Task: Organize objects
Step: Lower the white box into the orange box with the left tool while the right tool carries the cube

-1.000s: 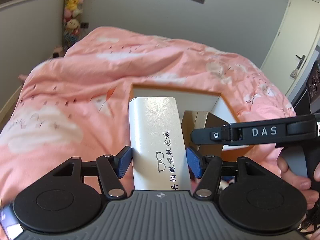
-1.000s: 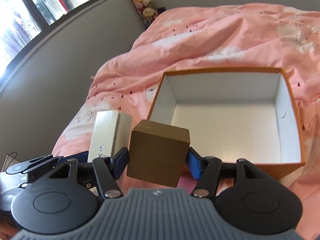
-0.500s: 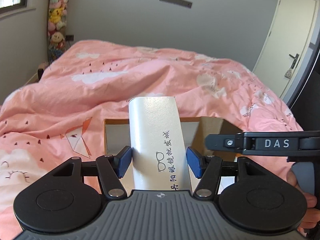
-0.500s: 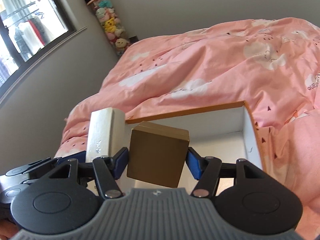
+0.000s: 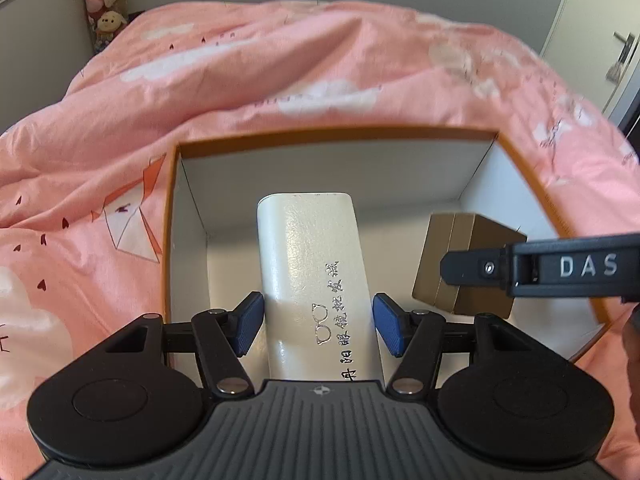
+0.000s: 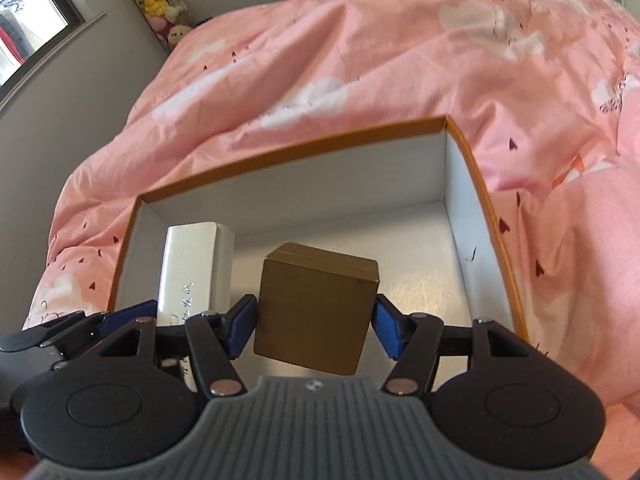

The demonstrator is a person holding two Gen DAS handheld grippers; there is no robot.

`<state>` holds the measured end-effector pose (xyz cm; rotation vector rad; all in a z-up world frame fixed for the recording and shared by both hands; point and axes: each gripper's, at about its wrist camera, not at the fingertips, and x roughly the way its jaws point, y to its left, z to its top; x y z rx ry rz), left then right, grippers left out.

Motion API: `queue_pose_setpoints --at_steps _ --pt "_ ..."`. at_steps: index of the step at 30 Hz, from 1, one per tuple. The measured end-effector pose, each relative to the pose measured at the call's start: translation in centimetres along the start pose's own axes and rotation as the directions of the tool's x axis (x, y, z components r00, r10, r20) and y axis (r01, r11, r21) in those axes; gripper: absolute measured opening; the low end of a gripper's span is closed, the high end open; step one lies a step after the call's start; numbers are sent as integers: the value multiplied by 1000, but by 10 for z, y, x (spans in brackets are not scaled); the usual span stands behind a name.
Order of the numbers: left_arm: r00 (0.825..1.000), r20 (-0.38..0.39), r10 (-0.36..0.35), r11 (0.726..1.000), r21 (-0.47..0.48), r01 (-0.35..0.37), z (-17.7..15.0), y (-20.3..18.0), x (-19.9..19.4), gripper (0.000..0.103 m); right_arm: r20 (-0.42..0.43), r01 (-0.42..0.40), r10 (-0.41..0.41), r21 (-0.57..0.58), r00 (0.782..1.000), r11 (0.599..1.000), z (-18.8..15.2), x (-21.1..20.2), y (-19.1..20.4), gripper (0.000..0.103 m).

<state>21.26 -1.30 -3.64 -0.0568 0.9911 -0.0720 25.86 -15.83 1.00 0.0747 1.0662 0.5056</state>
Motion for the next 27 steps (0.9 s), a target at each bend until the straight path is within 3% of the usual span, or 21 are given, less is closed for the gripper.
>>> queue_pose_setpoints --at_steps 9,16,22,27 --pt "987 -61 146 983 124 -138 -3 -15 20 69 -56 -5 5 13 998 1000 2 23 -2 64" --pt "977 -51 205 967 166 -194 -6 -20 23 69 -74 -9 10 11 997 1000 1 26 -3 64" --pt "976 -26 214 970 121 -210 -4 -9 16 75 -89 -10 11 10 996 1000 -1 26 -5 64" --pt "991 19 129 991 28 -129 1 8 -3 75 -103 -15 15 1 995 1000 -2 29 -4 64"
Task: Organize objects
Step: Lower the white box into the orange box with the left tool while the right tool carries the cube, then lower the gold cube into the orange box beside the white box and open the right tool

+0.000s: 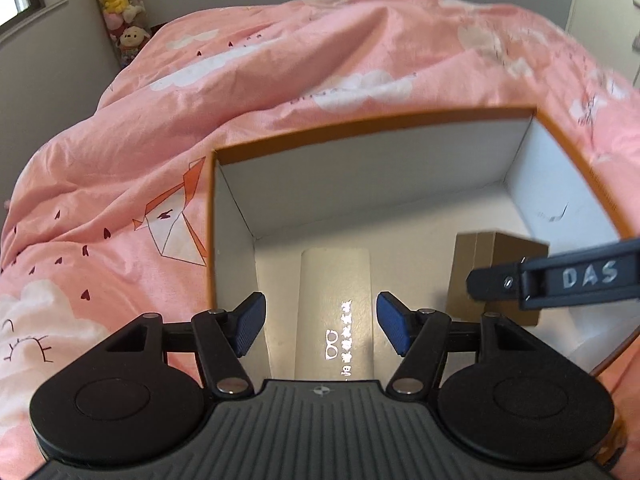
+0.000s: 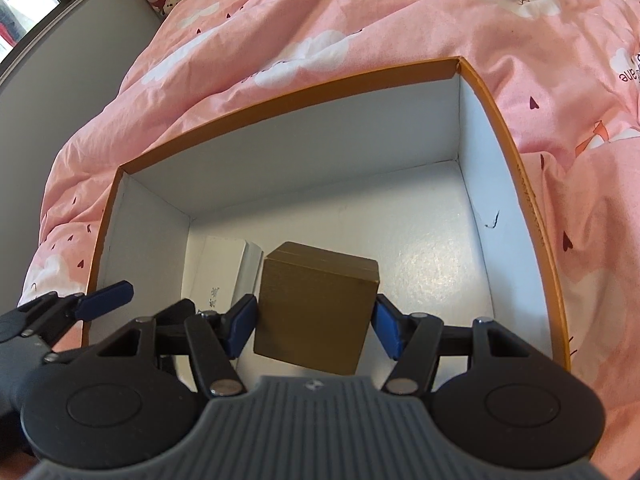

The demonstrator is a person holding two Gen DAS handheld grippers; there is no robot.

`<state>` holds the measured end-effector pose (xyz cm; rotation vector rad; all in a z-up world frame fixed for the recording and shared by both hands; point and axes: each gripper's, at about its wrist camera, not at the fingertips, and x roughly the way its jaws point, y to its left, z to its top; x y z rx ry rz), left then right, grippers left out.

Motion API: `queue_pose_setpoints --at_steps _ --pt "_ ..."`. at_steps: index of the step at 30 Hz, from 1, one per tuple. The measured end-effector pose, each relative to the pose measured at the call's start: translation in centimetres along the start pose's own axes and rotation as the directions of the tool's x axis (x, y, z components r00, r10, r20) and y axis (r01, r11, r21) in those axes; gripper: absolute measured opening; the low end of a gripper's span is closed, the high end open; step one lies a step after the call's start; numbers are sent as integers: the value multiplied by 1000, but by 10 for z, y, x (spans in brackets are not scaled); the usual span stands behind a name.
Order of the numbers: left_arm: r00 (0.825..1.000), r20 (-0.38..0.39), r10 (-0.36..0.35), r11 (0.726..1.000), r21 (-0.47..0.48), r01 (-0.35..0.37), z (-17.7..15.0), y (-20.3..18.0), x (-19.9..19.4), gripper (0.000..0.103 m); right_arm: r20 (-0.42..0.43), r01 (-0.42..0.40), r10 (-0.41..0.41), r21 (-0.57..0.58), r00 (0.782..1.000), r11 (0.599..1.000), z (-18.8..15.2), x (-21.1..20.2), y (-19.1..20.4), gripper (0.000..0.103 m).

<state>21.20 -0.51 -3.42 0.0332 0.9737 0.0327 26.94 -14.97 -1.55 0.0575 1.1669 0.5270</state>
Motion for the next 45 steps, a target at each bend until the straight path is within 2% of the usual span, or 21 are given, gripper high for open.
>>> queue_pose_setpoints --at_steps 6,12,18,21,26,31,34,38,45 --pt "989 123 -79 984 -150 97 8 33 -27 74 -41 18 -20 -41 999 999 3 10 10 64" --pt "976 201 -88 964 -228 134 13 65 -42 74 -77 16 -26 -122 997 992 5 25 36 64" --pt "978 181 -102 936 -316 156 11 98 -33 73 -132 40 -68 -204 989 978 6 46 57 64" --pt "980 159 -121 930 -328 168 8 103 -25 68 -165 32 -67 -207 984 978 8 55 61 64" --pt "980 144 -134 930 -323 175 5 102 -19 67 -178 19 -61 -229 982 973 9 63 67 64" --pt "982 131 -135 934 -314 170 4 99 -16 67 -236 -50 -7 -234 972 971 5 68 76 64" --pt "983 122 -135 936 -309 167 5 97 -14 66 -239 -39 -21 -244 971 969 3 70 79 64" --pt "984 114 -135 938 -304 164 6 95 -12 66 -247 -55 -2 -223 969 973 6 72 73 64" --pt "986 101 -133 944 -291 157 7 90 -11 66 -272 -61 -10 -251 962 966 2 68 75 71"
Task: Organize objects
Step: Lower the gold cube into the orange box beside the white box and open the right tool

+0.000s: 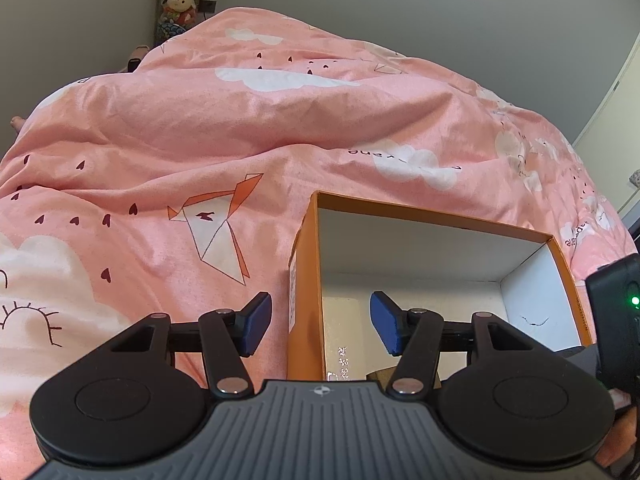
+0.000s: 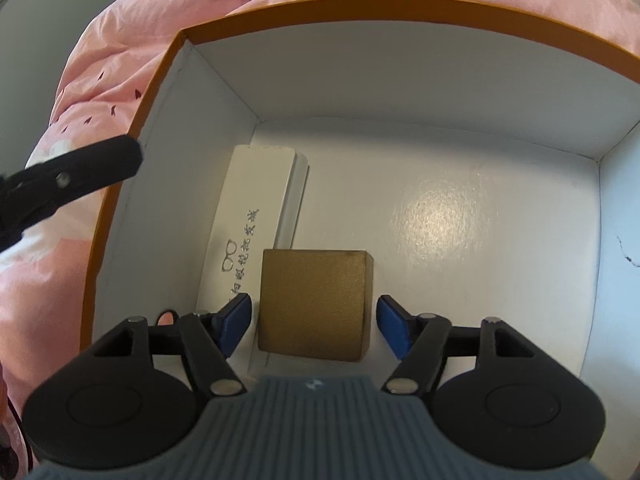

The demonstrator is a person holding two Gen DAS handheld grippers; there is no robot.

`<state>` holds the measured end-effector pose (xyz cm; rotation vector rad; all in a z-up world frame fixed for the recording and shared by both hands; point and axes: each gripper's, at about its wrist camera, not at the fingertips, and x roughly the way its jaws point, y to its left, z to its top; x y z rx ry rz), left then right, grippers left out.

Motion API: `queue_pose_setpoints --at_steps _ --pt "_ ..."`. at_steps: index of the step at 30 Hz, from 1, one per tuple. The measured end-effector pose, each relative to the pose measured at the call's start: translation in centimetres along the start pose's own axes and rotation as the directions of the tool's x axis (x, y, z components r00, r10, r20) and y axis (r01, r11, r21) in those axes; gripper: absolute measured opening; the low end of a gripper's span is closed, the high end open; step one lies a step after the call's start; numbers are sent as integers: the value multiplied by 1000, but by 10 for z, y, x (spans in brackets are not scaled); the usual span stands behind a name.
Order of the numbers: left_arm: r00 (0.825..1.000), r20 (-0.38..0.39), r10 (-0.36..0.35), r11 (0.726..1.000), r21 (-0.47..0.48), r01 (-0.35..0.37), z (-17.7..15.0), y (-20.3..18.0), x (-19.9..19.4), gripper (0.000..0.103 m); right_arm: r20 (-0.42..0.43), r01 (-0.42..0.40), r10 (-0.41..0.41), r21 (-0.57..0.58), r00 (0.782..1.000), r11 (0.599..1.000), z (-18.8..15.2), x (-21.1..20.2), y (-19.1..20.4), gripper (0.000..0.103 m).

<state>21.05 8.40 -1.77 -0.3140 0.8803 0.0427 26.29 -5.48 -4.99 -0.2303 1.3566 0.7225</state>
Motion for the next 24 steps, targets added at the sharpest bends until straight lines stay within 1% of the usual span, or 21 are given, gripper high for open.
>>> queue_pose_setpoints --at_steps 2,5,6,8,10,13,16,17,18,21,24 --pt "1000 -3 1 1000 1 -1 0 -1 1 66 -10 10 -11 -26 1000 1000 -3 -2 4 73" --pt "1000 -5 -1 1000 3 1 0 -2 1 66 -30 47 -49 -66 998 997 -8 1 11 73" --pt "1000 -6 -1 1000 4 1 0 -2 2 66 -36 59 -62 -76 997 995 -9 3 12 71" --pt "1000 -10 0 1000 8 0 0 -2 3 66 -52 55 -59 -77 997 996 -12 7 13 63" --pt "1000 -17 3 1000 14 -2 0 -3 5 65 -49 46 -49 -60 998 997 -13 6 11 63" --pt "1000 -26 12 1000 28 -11 1 -3 7 59 -2 46 -46 -28 999 999 -10 -4 6 63" --pt "999 -36 20 999 37 -19 3 -4 10 50 66 43 -44 11 997 999 0 -19 -2 62" --pt "999 -40 24 999 37 -22 3 -4 11 46 89 41 -43 28 995 999 5 -24 -4 62" --pt "999 -44 29 999 39 -28 4 -4 12 44 110 37 -42 48 993 998 10 -28 -8 62" --pt "998 -46 34 999 42 -32 6 -3 14 43 163 0 -21 129 986 992 25 -35 -19 62" --pt "998 -49 38 998 43 -36 8 -2 16 41 204 -54 8 220 979 974 38 -38 -32 62"
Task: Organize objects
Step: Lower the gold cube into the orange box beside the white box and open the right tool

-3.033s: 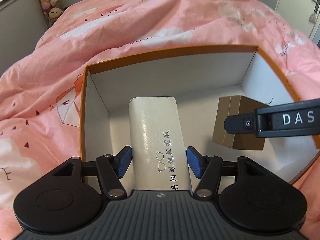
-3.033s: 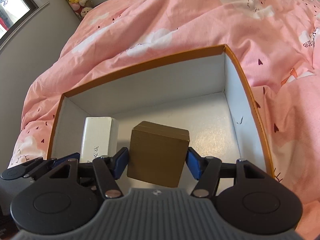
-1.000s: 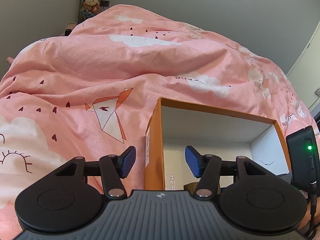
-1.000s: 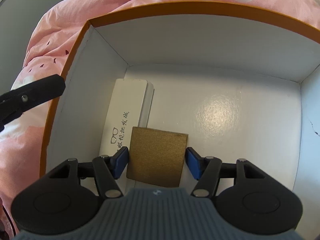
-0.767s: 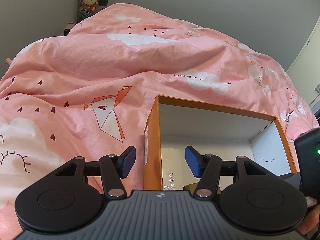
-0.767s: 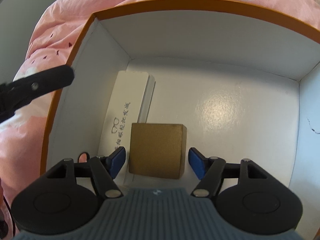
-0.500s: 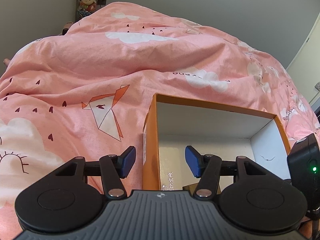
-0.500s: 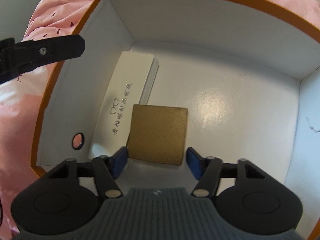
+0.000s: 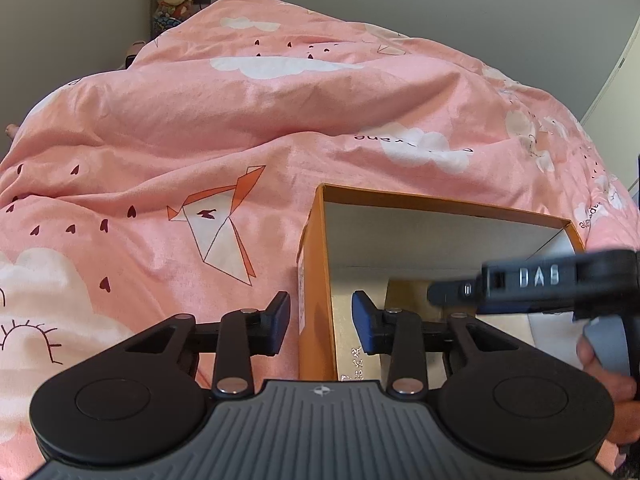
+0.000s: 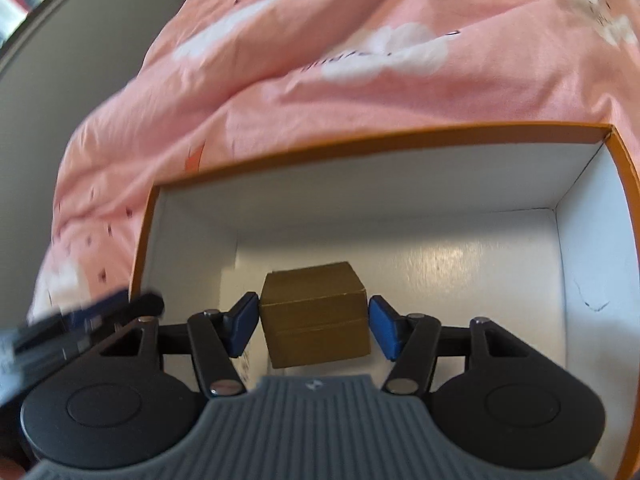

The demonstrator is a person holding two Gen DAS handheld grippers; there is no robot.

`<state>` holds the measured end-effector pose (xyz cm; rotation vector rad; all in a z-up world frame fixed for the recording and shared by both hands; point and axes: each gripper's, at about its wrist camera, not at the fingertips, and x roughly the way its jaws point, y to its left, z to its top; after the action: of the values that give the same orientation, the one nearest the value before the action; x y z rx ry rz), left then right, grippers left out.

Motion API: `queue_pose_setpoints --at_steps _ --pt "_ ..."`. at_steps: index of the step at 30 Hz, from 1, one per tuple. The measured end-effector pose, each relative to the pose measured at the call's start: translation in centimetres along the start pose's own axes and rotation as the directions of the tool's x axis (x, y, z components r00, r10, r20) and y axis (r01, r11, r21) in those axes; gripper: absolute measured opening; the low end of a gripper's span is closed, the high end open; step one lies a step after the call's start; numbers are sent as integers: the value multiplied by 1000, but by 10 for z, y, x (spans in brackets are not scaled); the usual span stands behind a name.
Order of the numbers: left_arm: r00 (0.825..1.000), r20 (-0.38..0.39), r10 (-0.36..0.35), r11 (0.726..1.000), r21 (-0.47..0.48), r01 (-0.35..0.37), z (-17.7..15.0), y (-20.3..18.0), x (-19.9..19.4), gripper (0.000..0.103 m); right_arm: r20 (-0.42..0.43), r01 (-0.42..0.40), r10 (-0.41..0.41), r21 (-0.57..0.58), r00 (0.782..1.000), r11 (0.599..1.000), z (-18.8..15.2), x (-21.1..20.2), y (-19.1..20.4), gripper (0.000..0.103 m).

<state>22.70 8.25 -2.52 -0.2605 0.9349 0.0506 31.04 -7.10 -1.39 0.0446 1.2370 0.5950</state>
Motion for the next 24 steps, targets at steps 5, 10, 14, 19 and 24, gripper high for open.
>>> queue_pose_setpoints --at_steps 5,10,14,19,24 --pt "1000 -7 8 1000 9 -8 3 0 4 37 46 -31 26 114 999 993 16 6 -8 62" --pt "1000 -11 13 1000 24 -13 3 -2 8 35 63 -68 59 168 996 983 24 21 -8 62" --pt "1000 -16 15 999 31 -14 3 -3 10 35 65 -84 74 183 995 980 27 29 -5 62" --pt "1000 -22 15 999 31 -15 3 -3 13 34 37 -120 115 176 993 977 30 41 3 62" --pt "1000 -22 17 999 32 -16 4 -3 13 33 45 -138 133 123 990 983 31 45 17 63"
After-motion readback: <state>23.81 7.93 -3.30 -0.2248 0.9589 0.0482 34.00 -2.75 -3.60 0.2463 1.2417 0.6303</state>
